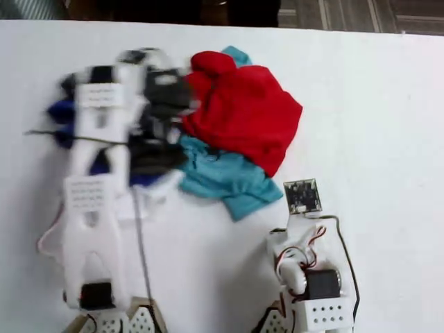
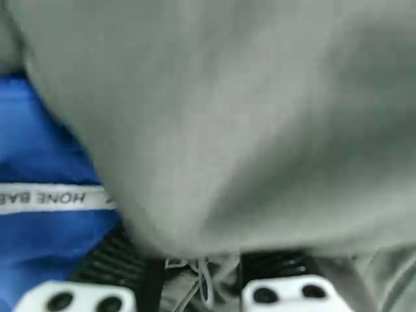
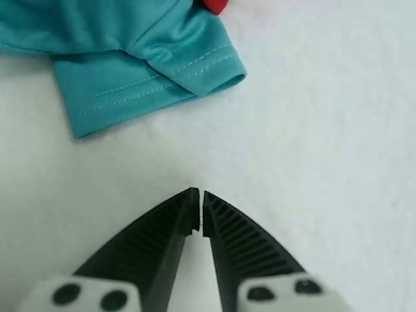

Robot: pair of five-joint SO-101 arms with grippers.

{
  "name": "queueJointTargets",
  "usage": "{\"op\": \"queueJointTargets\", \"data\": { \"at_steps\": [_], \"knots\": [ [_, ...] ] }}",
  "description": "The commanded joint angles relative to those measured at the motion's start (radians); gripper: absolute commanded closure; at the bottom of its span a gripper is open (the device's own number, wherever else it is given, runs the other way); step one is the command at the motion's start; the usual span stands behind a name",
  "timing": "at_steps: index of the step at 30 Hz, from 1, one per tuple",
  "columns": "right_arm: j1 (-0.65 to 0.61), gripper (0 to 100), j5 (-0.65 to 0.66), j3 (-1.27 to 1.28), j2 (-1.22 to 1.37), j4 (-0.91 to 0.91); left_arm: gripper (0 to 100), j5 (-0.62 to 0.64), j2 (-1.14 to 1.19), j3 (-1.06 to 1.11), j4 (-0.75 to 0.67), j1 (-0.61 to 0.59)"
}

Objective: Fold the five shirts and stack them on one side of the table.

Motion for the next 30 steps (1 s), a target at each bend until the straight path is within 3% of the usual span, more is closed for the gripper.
{"op": "queueJointTargets", "data": {
  "at_steps": [1, 8, 14, 21, 30],
  "knots": [
    [-0.005, 97.8, -0.003, 0.009, -0.002, 0.005, 97, -0.092, -0.041, -0.001, 0.014, -0.302],
    [-0.005, 97.8, -0.003, 0.009, -0.002, 0.005, 97, -0.232, -0.203, -0.002, -0.015, -0.611],
    [-0.005, 97.8, -0.003, 0.009, -0.002, 0.005, 96, -0.339, -0.298, 0.001, 0.002, -0.675],
    [-0.005, 97.8, -0.003, 0.009, -0.002, 0.005, 68, -0.348, -0.400, 0.008, 0.012, -0.606],
    [-0.005, 97.8, -0.003, 0.009, -0.002, 0.005, 70, -0.109, -0.505, 0.010, 0.015, -0.293]
  ]
}}
